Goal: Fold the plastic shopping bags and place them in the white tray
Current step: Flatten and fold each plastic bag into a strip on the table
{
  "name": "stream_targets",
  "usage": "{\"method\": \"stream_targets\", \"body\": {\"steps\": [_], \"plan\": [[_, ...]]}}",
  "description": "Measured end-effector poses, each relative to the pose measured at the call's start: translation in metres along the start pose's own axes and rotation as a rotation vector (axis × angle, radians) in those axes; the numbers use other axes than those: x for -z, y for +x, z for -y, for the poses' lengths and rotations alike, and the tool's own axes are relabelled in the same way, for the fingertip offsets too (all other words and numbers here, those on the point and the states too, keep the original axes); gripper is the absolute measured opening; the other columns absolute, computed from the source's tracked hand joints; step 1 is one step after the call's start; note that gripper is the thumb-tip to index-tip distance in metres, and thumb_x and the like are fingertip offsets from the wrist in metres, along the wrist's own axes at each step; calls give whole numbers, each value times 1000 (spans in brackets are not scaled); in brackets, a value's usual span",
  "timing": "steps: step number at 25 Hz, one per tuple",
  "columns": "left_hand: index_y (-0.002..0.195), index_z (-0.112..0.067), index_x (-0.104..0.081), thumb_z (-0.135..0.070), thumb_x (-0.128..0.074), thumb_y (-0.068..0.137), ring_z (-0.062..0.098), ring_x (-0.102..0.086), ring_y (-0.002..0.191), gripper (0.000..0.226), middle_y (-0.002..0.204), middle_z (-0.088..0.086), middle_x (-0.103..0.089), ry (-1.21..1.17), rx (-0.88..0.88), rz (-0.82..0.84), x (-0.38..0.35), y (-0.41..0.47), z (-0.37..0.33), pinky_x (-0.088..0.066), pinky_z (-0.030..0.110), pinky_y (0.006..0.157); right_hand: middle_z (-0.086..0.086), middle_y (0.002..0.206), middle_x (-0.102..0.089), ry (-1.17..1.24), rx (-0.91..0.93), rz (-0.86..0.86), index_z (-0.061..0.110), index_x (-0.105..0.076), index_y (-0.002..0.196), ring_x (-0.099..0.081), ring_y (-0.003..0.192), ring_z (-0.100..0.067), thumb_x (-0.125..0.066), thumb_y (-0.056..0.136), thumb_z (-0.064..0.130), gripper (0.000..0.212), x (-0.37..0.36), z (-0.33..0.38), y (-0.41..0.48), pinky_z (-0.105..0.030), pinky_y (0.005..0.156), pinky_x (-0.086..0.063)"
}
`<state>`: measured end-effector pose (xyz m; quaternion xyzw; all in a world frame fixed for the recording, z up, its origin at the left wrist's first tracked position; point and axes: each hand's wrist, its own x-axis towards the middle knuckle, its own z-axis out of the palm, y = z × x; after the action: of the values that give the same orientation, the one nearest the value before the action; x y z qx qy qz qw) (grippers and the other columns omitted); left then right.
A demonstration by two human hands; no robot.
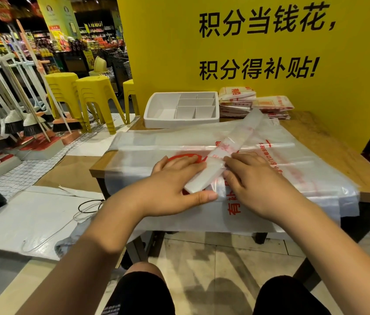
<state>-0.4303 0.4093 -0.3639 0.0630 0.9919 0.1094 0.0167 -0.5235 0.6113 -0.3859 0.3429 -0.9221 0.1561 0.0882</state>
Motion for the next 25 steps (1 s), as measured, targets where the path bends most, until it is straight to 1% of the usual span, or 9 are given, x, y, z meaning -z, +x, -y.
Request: {"method": "stream_targets", "body": {"steps": [2,4,6,8,12,15,18,22,25], "plan": [[157,-36,-23,-78,-31,89,9,-8,150,80,163,-9,-21,51,19,-69,1,9,-3,-1,40,123,-4,154,-40,17,-66,-34,21,-43,148,-30,142,-25,-35,105,41,48,-1,7,0,-35,114,-26],[154,-35,-31,-70,-33,93,17,-22,141,71,151,-3,-34,108,44,-145,2,14,-10,-16,37,117,-4,156,-37,5,-109,-39,20,-40,149,-28,143,-25,-32,105,40,48,-4,12,1,-34,114,-25],[151,-33,-38,-69,-31,94,20,-30,131,68,138,1,-39,143,85,-170,1,15,-18,-24,37,111,-3,156,-38,-26,-117,-37,21,-39,149,-29,142,-25,-30,105,39,49,-6,13,2,-35,113,-26],[143,-33,-48,-63,-29,96,21,-35,125,59,127,2,-41,118,110,-175,0,14,-26,-29,37,107,-1,149,-46,48,-91,-66,22,-40,148,-35,136,-26,-39,102,35,48,-5,9,1,-37,110,-31],[119,-26,-68,-39,-33,102,20,-45,110,40,109,-1,-46,-169,95,-242,-1,22,-20,-35,34,101,3,143,-53,200,63,-110,26,-50,144,-43,133,-20,-56,93,20,51,5,1,-5,-33,109,-34],[122,-27,-69,-31,-42,95,11,-48,108,38,103,-14,-47,-348,34,-240,-2,24,-6,-35,23,99,7,152,-44,152,141,14,29,-51,143,-36,141,-13,-58,91,30,53,9,-4,-8,-28,115,-27],[127,-28,-65,-8,-48,97,5,-51,112,40,113,-12,-51,-448,-23,-204,-2,24,9,-37,15,99,6,145,-49,140,190,41,28,-52,140,-43,134,-14,-65,85,39,58,9,-9,-10,-29,109,-35],[146,-31,-44,-32,-41,106,13,-37,137,41,145,-8,-45,-209,43,-256,-11,29,13,-24,41,119,5,119,-64,188,202,-109,23,-64,122,-57,108,-16,-68,84,30,38,2,-7,-8,-29,90,-45],[148,-38,-39,-36,-32,107,9,-27,145,42,154,-15,-39,-53,86,-188,-9,33,9,-5,46,122,5,115,-66,220,210,-155,22,-66,119,-60,103,-15,-66,86,24,33,2,-11,-12,-27,87,-46]]}}
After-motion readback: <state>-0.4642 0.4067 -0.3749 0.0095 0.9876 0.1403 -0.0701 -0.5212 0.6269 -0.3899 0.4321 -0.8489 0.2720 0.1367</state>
